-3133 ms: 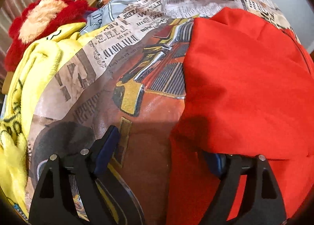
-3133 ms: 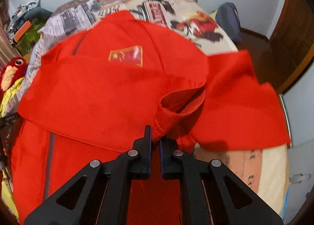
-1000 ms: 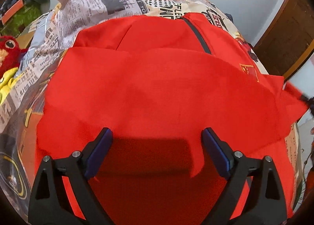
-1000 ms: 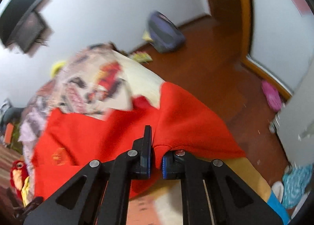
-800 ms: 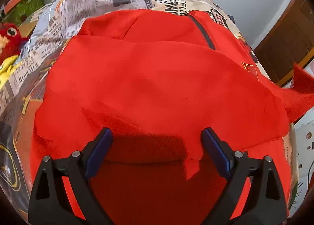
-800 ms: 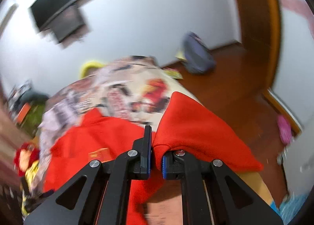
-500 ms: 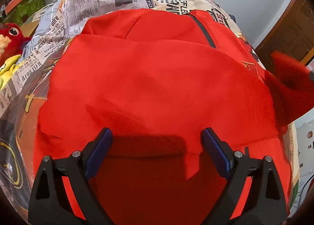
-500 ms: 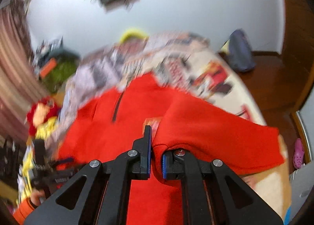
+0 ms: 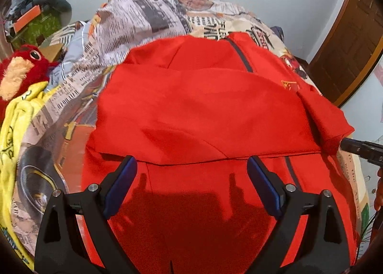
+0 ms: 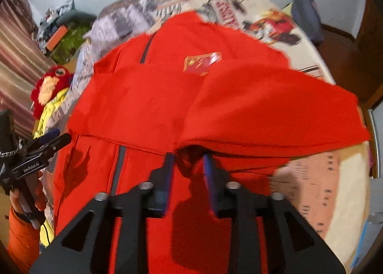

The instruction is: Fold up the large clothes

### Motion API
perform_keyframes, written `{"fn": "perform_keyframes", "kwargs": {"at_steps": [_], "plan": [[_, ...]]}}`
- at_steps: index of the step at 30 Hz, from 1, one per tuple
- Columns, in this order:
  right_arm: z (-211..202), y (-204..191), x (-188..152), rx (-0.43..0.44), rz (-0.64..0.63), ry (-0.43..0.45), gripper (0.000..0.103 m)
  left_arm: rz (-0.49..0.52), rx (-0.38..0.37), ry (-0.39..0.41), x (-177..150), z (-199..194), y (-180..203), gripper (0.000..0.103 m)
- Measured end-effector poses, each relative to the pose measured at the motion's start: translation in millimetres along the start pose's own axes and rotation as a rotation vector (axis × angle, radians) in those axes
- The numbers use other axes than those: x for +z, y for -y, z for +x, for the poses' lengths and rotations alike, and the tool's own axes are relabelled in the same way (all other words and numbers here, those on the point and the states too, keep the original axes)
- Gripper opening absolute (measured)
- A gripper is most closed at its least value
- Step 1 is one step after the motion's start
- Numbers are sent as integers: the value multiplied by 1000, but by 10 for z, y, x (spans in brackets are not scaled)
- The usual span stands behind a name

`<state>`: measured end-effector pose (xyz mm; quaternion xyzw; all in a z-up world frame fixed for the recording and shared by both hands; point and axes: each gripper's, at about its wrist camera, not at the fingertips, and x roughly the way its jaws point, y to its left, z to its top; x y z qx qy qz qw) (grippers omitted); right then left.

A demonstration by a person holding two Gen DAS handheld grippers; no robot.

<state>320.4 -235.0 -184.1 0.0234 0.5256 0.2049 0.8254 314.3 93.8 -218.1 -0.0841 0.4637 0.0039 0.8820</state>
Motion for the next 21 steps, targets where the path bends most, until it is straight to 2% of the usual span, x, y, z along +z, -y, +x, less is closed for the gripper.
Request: {"fn": "perform_keyframes", "kwargs": {"at_steps": [1, 3, 5, 9, 14, 16, 18, 21], "plan": [[-80, 61, -12, -30, 19, 37, 42, 3, 3, 7, 3, -22, 18, 93], [-187, 219, -2, -96, 73, 98, 59, 11, 1, 27, 2, -88, 62, 93], [-234, 464, 9, -123, 167, 121, 64, 13, -12, 34, 11, -110, 97, 93], [-185, 967, 12, -79, 366, 120, 64, 14, -41, 29, 12, -93, 161, 93], [5, 1541, -41, -107, 581, 108, 64, 28, -45, 15, -1, -10, 209, 93], [63, 1612, -67, -113, 624, 99, 64, 38, -33, 10, -5, 38, 213, 93], [122, 1708, -88, -81, 651, 106, 64, 41, -20, 6, -9, 79, 205, 93], [182, 1767, -36, -68, 673, 142, 66, 33, -15, -13, -22, 164, 166, 93]]}}
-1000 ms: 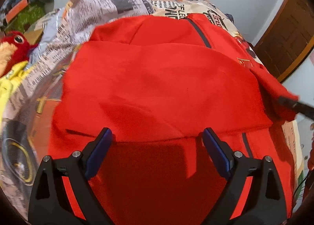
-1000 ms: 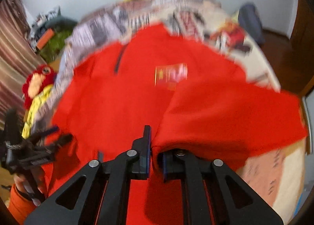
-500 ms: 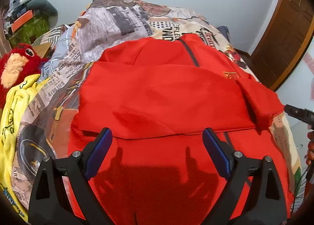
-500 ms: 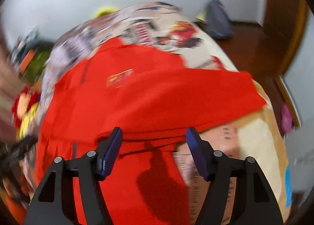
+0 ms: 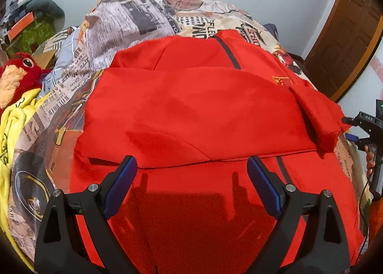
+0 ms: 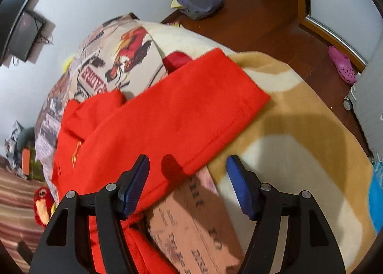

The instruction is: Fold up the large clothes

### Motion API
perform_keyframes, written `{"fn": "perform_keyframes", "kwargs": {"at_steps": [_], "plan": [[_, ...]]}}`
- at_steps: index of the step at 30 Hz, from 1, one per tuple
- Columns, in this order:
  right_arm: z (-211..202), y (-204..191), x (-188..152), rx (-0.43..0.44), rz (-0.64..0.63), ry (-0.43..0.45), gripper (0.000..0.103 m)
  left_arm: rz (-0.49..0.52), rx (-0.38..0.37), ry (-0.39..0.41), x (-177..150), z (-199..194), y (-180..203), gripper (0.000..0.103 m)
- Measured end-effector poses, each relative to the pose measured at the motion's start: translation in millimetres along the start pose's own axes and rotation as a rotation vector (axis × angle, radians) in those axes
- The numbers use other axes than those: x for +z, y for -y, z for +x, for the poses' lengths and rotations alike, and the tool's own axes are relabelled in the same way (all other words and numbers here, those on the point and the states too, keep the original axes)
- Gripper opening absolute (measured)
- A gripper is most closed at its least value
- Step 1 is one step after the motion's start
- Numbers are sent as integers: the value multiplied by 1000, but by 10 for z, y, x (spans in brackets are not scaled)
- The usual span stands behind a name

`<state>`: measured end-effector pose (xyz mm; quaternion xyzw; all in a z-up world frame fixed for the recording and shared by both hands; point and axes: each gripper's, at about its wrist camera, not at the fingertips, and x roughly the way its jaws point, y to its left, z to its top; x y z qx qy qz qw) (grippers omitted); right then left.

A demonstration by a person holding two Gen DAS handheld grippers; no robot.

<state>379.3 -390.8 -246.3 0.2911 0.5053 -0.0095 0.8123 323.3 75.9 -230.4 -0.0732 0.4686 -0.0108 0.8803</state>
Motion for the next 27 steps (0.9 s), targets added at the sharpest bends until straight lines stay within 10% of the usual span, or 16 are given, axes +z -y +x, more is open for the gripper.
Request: {"fn": "perform_keyframes", "kwargs": {"at_steps": [7, 11, 14, 27], "plan": [[96, -143, 191, -127, -69, 64, 61, -1, 7, -6, -47, 36, -47, 93], [147, -260, 233, -159, -127, 33, 14, 17, 23, 9, -66, -43, -75, 93], [-37, -446, 170, -179, -185, 93, 8, 35, 48, 28, -77, -135, -120, 93], [-1107, -2309, -402, 169, -548, 179, 6, 18, 24, 109, -76, -542, -274, 93]]}}
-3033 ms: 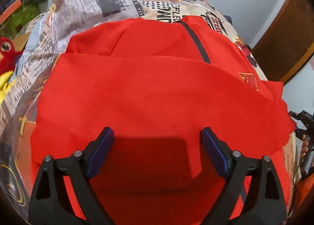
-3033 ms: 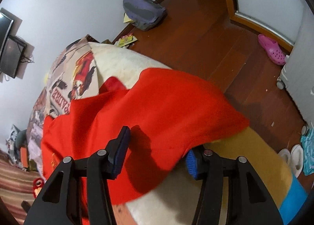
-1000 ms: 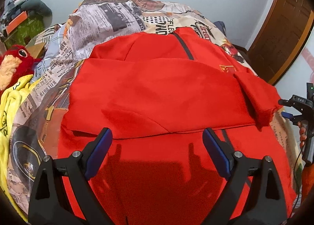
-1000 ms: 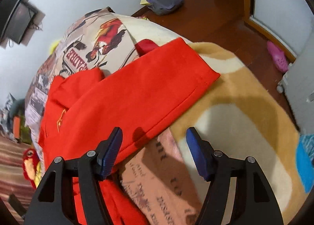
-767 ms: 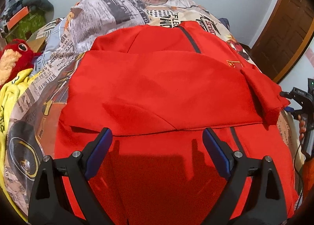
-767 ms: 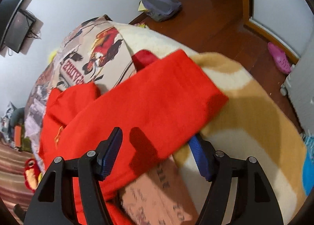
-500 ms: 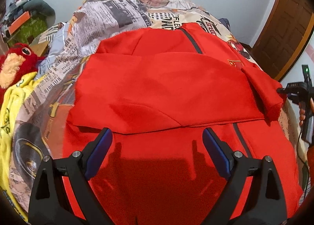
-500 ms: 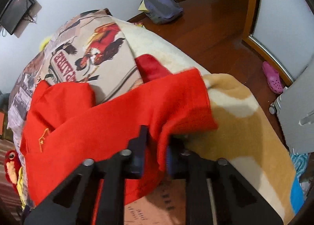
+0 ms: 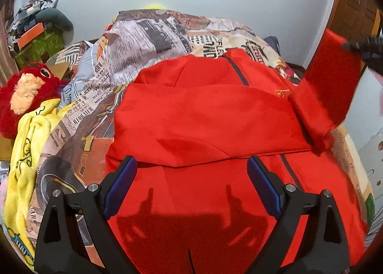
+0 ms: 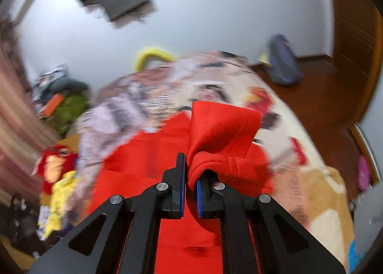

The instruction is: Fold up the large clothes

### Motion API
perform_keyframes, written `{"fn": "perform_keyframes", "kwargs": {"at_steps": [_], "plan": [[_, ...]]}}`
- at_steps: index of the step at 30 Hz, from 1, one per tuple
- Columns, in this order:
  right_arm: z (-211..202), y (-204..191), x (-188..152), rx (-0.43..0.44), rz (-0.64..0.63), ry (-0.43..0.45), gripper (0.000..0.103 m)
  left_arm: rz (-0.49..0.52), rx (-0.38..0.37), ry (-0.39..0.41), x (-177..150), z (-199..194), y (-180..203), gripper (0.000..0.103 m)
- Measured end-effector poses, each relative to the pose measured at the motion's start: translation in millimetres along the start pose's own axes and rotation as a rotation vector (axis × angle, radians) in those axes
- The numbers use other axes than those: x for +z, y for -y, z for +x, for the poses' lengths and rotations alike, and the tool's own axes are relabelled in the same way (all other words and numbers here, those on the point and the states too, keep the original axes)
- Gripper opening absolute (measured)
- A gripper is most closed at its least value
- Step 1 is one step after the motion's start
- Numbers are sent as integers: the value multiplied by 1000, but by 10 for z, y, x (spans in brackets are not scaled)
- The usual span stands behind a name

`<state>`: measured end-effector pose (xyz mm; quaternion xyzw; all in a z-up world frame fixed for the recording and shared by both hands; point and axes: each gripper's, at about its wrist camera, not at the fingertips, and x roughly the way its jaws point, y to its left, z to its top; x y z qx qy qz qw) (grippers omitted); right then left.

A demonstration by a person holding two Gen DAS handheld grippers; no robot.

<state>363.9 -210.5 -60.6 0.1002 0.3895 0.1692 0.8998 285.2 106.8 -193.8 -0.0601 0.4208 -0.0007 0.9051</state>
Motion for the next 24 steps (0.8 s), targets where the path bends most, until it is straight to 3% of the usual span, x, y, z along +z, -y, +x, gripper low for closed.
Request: {"fn": "perform_keyframes", "kwargs": {"at_steps": [6, 11, 15, 19, 22, 24], "plan": [[326, -967, -116, 122, -129, -44, 6, -19, -11, 29, -37, -168, -142, 93], [919, -1493, -626, 159, -214, -199, 7, -48, 4, 22, -116, -249, -371, 93], [1320, -1687, -1063, 148, -266, -340, 7, -64, 30, 1, -220, -259, -537, 93], [1658, -1692, -1391, 161, -240, -518, 8, -99, 33, -29, -329, -219, -654, 93], [1737, -1680, -1478, 200, -235, -663, 11, -124, 21, -51, -379, -175, -691, 93], [1633, -1664, -1478, 229, -258, -683, 11, -134, 13, -69, -401, -133, -676, 93]]}}
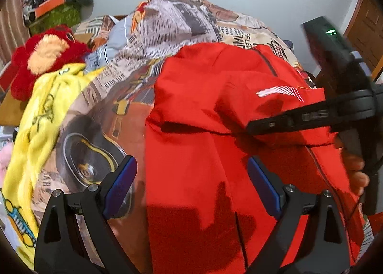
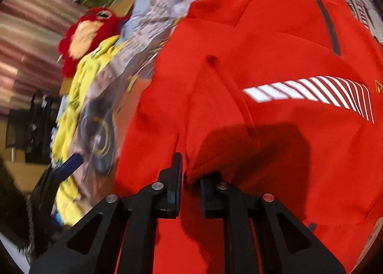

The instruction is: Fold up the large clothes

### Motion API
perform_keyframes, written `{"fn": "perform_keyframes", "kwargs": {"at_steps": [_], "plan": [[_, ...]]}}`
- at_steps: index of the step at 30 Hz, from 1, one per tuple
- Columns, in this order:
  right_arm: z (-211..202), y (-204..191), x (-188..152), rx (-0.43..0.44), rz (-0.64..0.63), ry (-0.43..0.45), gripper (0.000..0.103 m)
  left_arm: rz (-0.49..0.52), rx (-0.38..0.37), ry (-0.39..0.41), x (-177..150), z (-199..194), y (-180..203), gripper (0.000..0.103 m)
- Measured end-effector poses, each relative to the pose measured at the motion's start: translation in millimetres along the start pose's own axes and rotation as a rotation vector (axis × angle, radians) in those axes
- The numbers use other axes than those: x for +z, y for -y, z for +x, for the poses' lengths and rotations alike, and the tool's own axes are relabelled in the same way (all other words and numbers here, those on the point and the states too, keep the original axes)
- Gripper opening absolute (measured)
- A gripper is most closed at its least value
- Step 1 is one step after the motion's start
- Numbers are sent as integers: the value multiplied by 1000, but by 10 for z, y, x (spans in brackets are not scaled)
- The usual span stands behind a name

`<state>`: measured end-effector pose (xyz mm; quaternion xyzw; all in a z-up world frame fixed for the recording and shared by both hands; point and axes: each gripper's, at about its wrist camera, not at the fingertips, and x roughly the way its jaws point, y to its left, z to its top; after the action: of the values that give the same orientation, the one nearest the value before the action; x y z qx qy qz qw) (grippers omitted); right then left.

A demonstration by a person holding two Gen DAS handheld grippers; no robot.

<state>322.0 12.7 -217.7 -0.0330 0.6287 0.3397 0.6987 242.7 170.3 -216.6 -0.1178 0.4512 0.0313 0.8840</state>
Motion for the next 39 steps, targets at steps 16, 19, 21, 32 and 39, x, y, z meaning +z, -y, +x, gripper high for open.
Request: {"fn": "perform_keyframes", "kwargs": {"at_steps": [16, 19, 21, 32, 39], "plan": [[-1348, 838, -656, -327, 0, 361, 51, -201, -200, -143, 14, 505, 108, 93], [-1387, 1199, -831, -365, 79, 353, 51, -325, -262, -175, -42, 607, -58, 93], [-1381, 1412, -930, -372, 130, 342, 51, -433, -338, -200, -93, 694, -203, 91], [-1263, 1981, -1231, -295, 303, 320, 51, -621, -408, -205, 18, 1070, -349, 70], [-1250, 1995, -1254, -294, 292, 320, 51, -459, -218, -186, 269, 1075, -155, 15]]}}
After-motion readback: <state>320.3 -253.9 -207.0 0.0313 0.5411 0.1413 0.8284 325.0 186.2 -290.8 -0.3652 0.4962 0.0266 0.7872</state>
